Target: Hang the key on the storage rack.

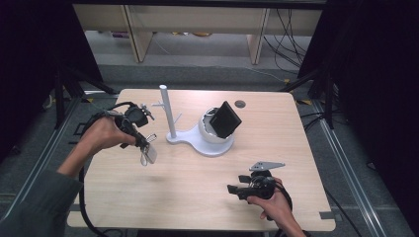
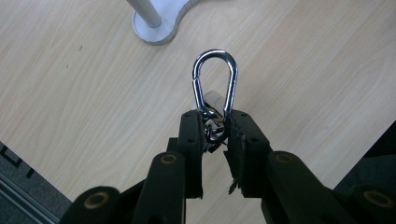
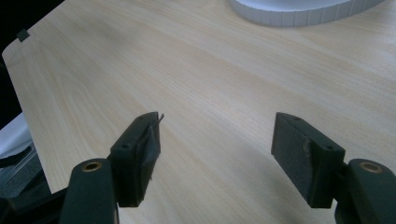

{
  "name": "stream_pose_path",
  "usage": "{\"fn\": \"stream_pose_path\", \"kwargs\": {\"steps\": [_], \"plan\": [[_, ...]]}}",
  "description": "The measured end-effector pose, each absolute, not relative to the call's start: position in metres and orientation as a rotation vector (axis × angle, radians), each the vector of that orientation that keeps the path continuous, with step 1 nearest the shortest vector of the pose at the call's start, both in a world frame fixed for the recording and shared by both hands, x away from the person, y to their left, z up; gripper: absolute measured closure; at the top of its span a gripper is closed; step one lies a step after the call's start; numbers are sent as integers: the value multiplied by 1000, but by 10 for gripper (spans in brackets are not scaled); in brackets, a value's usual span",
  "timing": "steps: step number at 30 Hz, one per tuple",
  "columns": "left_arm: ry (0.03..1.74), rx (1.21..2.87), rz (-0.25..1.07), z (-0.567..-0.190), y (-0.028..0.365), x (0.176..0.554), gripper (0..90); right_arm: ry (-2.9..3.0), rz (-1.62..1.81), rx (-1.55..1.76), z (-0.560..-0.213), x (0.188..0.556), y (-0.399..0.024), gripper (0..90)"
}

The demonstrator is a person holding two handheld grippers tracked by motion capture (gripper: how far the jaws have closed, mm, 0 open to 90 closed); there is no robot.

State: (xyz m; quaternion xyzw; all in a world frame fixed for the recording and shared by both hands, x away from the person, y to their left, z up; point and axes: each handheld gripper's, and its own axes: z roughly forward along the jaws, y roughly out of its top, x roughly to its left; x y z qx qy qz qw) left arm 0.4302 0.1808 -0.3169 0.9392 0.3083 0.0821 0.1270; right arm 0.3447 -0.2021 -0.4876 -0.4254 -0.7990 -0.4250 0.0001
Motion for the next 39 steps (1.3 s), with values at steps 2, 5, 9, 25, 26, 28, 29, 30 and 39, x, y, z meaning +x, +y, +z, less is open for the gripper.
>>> {"fn": "stream_pose_path", "kwargs": {"steps": [2, 5, 9, 25, 26, 28, 29, 30, 39], "plan": [[892, 2742, 234, -314, 180, 433, 752, -2537, -1332, -1331, -487, 345, -203, 338], [922, 2723, 252, -309, 179, 438, 752, -2552, -1350, -1302, -488, 347, -204, 338], [951, 2706, 270, -300, 182, 446, 752, -2510, -1337, -1330, -488, 345, -202, 338], [1064, 2620, 354, -277, 190, 480, 752, -2565, -1335, -1304, -488, 346, -203, 337], [1083, 2609, 350, -277, 189, 480, 752, -2564, -1333, -1307, -488, 346, -203, 337], [1082, 2608, 348, -276, 189, 483, 752, -2554, -1341, -1299, -489, 347, -203, 336], [1078, 2610, 350, -276, 188, 484, 752, -2554, -1341, -1299, -489, 347, -203, 336], [1076, 2606, 354, -275, 187, 486, 752, -2544, -1336, -1306, -488, 346, -203, 337], [1109, 2584, 362, -285, 185, 503, 752, -2522, -1324, -1314, -488, 345, -202, 336]]}}
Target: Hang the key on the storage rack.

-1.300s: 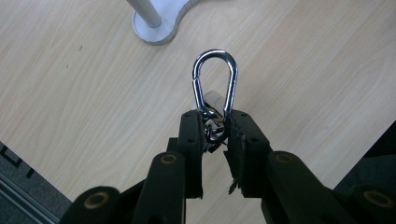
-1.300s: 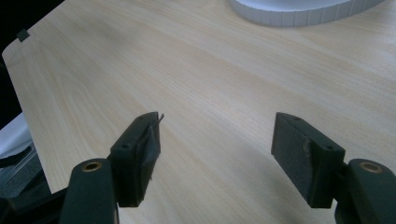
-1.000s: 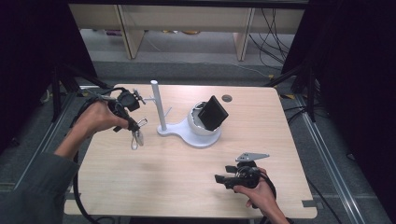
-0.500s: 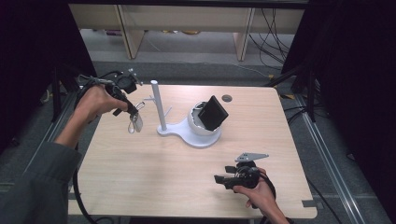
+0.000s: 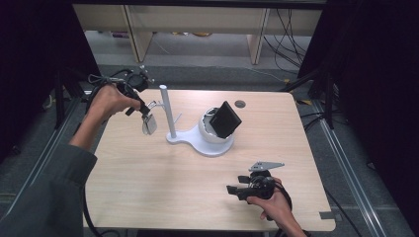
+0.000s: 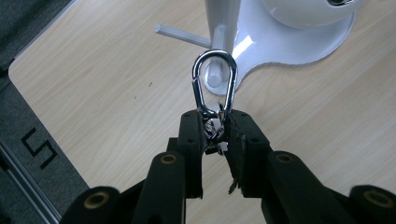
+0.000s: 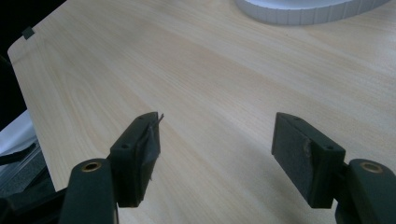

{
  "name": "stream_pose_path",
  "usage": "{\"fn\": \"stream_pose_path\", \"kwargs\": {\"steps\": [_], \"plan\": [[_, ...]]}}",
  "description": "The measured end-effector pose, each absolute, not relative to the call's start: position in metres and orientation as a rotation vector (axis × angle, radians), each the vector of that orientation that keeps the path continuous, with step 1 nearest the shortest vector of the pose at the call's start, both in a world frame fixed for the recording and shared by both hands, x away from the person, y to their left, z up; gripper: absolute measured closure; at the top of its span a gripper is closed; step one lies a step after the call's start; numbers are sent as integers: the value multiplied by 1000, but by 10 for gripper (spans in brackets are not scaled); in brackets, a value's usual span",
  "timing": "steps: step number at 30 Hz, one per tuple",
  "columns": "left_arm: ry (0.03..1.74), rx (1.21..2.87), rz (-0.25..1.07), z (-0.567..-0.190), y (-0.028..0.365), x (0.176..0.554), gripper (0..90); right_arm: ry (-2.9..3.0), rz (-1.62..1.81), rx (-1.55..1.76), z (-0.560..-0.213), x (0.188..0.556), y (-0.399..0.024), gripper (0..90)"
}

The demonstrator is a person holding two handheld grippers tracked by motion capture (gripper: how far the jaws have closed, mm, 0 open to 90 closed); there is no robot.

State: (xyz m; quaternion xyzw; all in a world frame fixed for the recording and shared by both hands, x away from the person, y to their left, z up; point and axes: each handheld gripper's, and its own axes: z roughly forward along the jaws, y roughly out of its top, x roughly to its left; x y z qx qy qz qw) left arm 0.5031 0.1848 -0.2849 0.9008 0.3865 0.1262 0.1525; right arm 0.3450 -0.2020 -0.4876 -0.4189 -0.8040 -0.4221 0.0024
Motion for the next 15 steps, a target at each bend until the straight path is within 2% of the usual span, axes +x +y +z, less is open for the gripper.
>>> {"fn": "stream_pose_path", "kwargs": {"steps": [15], "plan": [[1113, 2565, 332, -299, 177, 513, 751, -2533, -1348, -1272, -489, 348, -204, 335]]}}
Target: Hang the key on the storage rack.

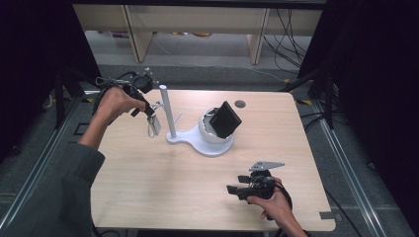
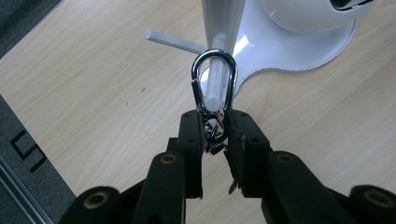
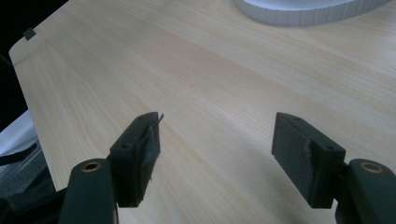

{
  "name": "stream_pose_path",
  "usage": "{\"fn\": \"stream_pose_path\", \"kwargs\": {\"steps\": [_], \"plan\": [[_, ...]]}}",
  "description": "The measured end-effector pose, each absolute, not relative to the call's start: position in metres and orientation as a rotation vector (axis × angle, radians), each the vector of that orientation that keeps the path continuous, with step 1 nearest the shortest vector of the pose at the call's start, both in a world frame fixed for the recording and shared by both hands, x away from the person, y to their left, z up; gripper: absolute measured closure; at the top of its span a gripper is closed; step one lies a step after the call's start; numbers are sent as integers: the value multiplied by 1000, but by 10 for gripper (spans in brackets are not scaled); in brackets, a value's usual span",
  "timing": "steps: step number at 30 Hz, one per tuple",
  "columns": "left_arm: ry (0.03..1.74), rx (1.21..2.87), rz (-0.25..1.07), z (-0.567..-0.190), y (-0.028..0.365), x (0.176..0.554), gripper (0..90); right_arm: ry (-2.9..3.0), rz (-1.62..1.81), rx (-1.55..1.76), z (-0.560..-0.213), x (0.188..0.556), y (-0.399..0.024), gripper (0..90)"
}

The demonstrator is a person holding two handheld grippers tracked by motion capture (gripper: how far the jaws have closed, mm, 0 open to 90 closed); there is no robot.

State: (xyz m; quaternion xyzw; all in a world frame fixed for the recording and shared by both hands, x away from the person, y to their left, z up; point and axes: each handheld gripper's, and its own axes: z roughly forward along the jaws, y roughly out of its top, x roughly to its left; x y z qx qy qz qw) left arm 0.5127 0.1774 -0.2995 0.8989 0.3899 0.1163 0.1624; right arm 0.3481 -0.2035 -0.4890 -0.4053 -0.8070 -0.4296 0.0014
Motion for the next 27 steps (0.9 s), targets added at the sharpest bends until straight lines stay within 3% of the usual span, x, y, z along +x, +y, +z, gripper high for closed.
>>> {"fn": "stream_pose_path", "kwargs": {"steps": [12, 19, 27], "plan": [[1119, 2554, 323, -310, 176, 516, 760, -2534, -1345, -1272, -489, 348, -203, 335], [1118, 2554, 319, -309, 180, 509, 667, -2560, -1348, -1269, -489, 348, -203, 335], [1071, 2532, 329, -310, 184, 492, 622, -2531, -1333, -1304, -488, 346, -201, 334]]}}
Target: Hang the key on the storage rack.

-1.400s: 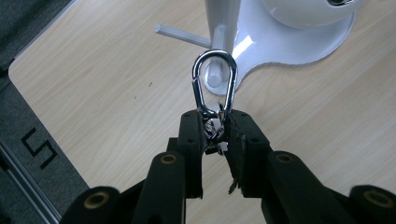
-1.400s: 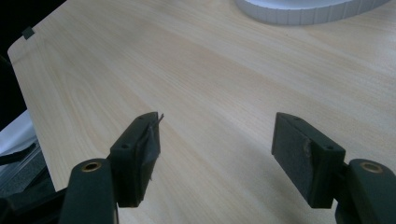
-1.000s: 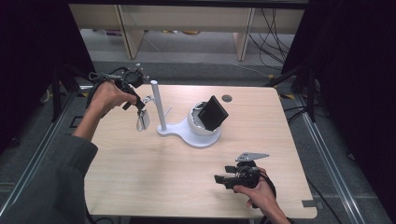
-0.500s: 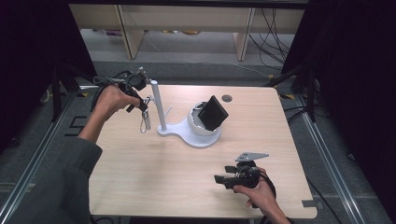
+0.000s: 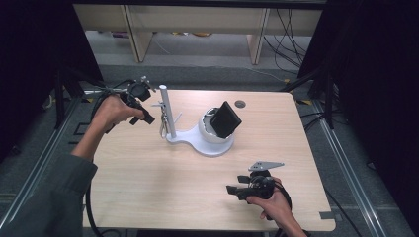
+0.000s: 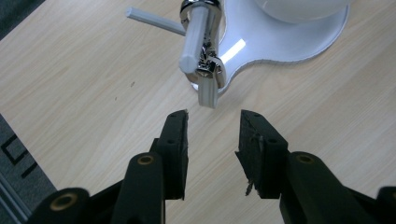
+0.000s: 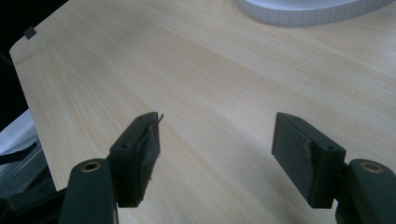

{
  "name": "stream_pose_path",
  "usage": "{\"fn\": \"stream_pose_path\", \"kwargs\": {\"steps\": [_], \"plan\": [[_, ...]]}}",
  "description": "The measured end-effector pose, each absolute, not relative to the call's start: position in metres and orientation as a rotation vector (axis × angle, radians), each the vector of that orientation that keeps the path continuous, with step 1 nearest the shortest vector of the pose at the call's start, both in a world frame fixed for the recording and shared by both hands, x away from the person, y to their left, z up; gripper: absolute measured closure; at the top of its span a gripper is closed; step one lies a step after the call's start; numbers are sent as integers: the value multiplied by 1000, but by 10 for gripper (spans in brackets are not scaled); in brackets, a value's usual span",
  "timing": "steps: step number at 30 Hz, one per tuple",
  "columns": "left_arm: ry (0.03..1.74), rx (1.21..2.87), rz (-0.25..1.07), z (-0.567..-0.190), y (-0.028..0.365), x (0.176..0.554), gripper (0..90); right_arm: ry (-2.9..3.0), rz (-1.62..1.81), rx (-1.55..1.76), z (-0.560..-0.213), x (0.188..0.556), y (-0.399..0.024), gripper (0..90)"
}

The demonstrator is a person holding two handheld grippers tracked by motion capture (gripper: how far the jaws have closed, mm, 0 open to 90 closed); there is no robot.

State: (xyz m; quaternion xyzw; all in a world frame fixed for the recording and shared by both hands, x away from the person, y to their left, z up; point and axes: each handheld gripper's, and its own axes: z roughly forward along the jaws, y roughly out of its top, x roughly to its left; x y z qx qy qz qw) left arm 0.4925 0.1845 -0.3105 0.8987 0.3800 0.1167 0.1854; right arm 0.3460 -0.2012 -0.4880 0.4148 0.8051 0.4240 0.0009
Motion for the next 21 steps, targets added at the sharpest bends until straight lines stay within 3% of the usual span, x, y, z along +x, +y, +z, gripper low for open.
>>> {"fn": "stream_pose_path", "kwargs": {"steps": [10, 21], "plan": [[1032, 2509, 312, -317, 188, 466, 496, 2534, 1329, 1283, -488, 346, -201, 333], [1029, 2487, 272, -333, 195, 447, 424, 2540, 1330, 1299, -488, 346, -199, 332]]}}
